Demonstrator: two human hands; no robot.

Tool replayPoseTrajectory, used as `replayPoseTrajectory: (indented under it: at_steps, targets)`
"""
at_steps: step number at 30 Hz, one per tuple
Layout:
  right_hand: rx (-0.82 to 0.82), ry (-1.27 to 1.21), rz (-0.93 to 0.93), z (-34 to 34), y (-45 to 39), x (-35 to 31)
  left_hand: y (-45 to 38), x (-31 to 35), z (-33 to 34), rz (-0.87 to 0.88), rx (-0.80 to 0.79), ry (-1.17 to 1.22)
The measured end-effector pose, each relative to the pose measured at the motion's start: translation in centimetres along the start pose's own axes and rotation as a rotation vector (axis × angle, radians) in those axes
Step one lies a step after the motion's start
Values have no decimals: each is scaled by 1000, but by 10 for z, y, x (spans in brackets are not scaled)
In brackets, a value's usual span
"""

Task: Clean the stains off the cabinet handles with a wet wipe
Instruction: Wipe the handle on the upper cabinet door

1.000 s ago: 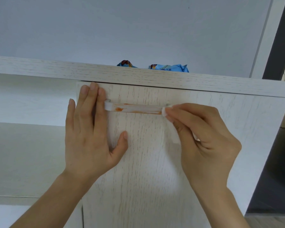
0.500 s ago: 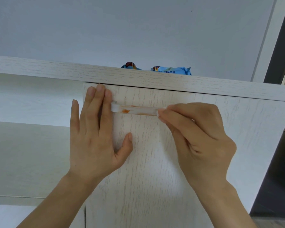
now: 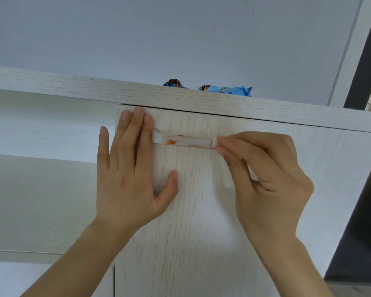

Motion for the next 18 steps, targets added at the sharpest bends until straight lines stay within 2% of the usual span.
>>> replayPoseTrajectory:
  at_steps: [4,8,11,18]
  targets:
    - [48,17,55,6,7,-6,1,-1,0,8,5,-9]
    - [-7,107,-88,4,2,-5,1,0,1,9,6,-17]
    - [-13,119,-124,4,-3,-3,1,-1,1,6,11,-6]
    - [-16,98,-59,3,-2,-4,1,-1,1,14,5,-16]
Point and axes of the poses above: each hand's wrist, its own y-axis away from the middle knuckle, its own z-axis out of the palm, x = y × z, the point moved 3 cm from there along -y, towards the middle knuckle
